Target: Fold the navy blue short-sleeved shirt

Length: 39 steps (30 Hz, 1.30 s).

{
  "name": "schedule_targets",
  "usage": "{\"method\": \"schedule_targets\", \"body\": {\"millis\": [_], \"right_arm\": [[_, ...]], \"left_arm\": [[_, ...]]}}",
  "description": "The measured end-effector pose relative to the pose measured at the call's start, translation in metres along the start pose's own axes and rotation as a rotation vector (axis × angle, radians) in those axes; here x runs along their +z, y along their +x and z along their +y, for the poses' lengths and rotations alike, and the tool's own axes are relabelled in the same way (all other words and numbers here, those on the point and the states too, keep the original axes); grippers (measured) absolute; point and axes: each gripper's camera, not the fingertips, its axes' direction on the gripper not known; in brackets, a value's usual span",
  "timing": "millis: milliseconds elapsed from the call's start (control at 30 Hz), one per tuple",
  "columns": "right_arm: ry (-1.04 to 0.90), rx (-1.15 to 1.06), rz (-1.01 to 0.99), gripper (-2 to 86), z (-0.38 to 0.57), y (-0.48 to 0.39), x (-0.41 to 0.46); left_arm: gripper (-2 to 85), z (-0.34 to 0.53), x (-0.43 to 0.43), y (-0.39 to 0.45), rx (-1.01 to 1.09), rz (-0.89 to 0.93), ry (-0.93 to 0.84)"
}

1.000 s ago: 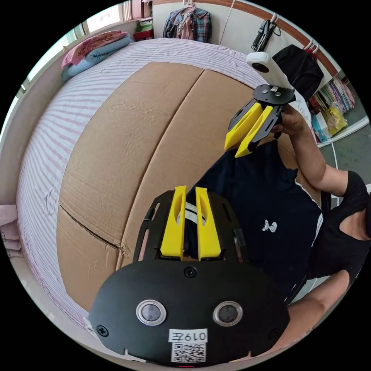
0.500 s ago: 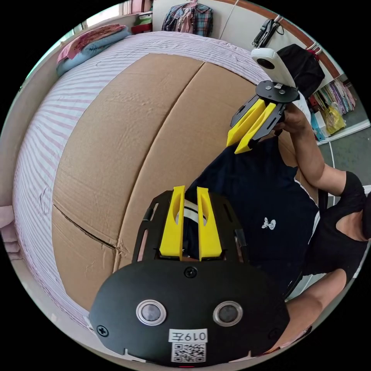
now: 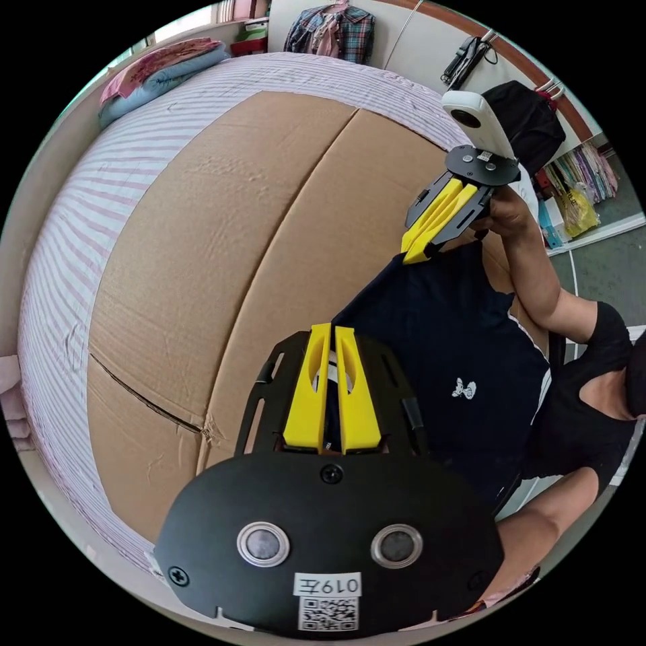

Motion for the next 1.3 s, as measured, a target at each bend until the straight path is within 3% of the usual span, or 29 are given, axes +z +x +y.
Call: {"method": "schedule_targets", "body": {"millis": [300, 633, 1000, 1300], "right_arm": [[0.004, 0.031, 0.01, -0.7, 0.027, 0.005, -0.001], [0.024, 0.065, -0.044, -0.8, 0.077, 0.023, -0.013], [0.039, 0.072, -0.114, -0.8, 0.142, 0.039, -0.031], [0.041, 0.068, -0.127, -0.7, 0.197, 0.036, -0.046]], "left_arm": [[0.4, -0.007, 0.004, 0.023, -0.072, -0.112, -0.067], [0.5, 0.013, 0.002, 0.03, -0.172, -0.12, -0.074], [0.6, 0.07, -0.003, -0.002, -0.305, 0.119, -0.015], [0.6, 0.118, -0.009, 0.003, -0.302, 0.146, -0.042]]}}
